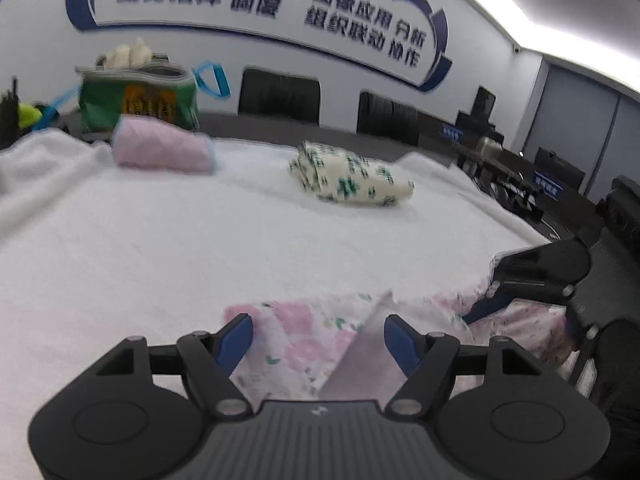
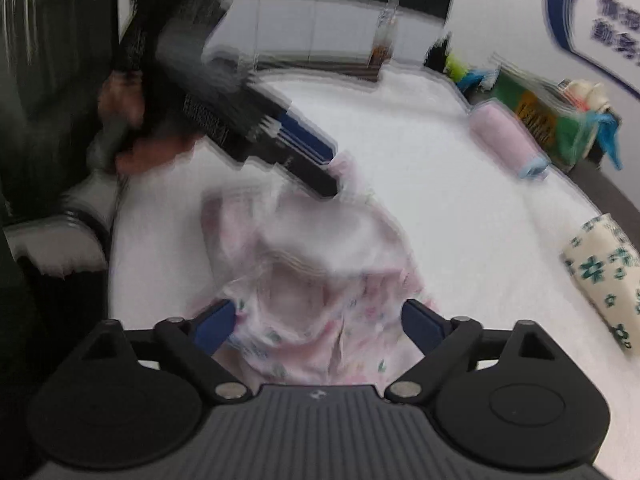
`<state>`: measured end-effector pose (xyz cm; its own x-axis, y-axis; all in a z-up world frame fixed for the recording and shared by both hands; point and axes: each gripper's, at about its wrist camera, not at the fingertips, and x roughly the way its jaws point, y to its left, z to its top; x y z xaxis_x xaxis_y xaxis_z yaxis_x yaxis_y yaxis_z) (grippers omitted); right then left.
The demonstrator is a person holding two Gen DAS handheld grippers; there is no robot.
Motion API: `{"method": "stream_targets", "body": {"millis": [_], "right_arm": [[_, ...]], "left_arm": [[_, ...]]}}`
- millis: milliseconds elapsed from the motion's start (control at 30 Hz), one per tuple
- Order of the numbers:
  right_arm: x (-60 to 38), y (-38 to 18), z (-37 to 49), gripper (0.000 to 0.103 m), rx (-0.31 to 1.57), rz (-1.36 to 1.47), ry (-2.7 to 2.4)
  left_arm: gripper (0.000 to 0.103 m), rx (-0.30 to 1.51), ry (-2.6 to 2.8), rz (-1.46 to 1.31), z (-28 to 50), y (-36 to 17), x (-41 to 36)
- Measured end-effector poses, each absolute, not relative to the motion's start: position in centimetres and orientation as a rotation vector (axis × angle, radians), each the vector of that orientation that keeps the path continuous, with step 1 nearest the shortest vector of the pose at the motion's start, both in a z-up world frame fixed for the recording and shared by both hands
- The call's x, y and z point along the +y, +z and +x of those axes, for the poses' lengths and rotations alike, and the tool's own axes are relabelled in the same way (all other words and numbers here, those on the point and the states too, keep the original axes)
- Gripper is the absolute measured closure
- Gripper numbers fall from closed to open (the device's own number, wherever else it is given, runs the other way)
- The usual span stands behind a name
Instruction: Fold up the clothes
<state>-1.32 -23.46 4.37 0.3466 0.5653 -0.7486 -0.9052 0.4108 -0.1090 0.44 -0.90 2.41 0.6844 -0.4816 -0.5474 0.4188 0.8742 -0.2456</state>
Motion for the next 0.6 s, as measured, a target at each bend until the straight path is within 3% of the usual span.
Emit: {"method": "stream_targets", "body": {"millis": [100,133,167,333,467,533,600], "right_arm": [[-22.5,3.9,-0.9,0.075,0.734,-0.614,1.048],[-22.6,4.4,-1.0,0.085,0.72,-0.608,1.04],[-22.7,4.9,-1.0,0.087,0.705,-0.603,1.033],[-22.9,6.1,-2.3,0.091,0.59,-0.669,0.921],[-21.5,2.3,-4.5,0.089,0.592,-0.852,0.842],[-21.8,2.5,-5.5,0.08,0.567,-0.844,0.771],[-23.4,4.1,-7.5,0.056,0.514,-0.771,0.684]], "left_arm": [[0.032,0.675,-0.505,-0.091,0.7,1.5,-1.3],[0.032,0.686,-0.504,-0.085,0.7,1.2,-1.3],[0.032,0.696,-0.503,-0.08,0.8,0.9,-1.3],[0.03,0.684,-0.496,-0.006,0.2,0.0,-2.1],[0.027,0.669,-0.486,0.074,-0.6,-0.2,-2.9],[0.031,0.698,-0.499,0.076,-1.1,0.8,-2.3],[0.031,0.685,-0.578,0.081,-1.9,3.2,-0.7]]}}
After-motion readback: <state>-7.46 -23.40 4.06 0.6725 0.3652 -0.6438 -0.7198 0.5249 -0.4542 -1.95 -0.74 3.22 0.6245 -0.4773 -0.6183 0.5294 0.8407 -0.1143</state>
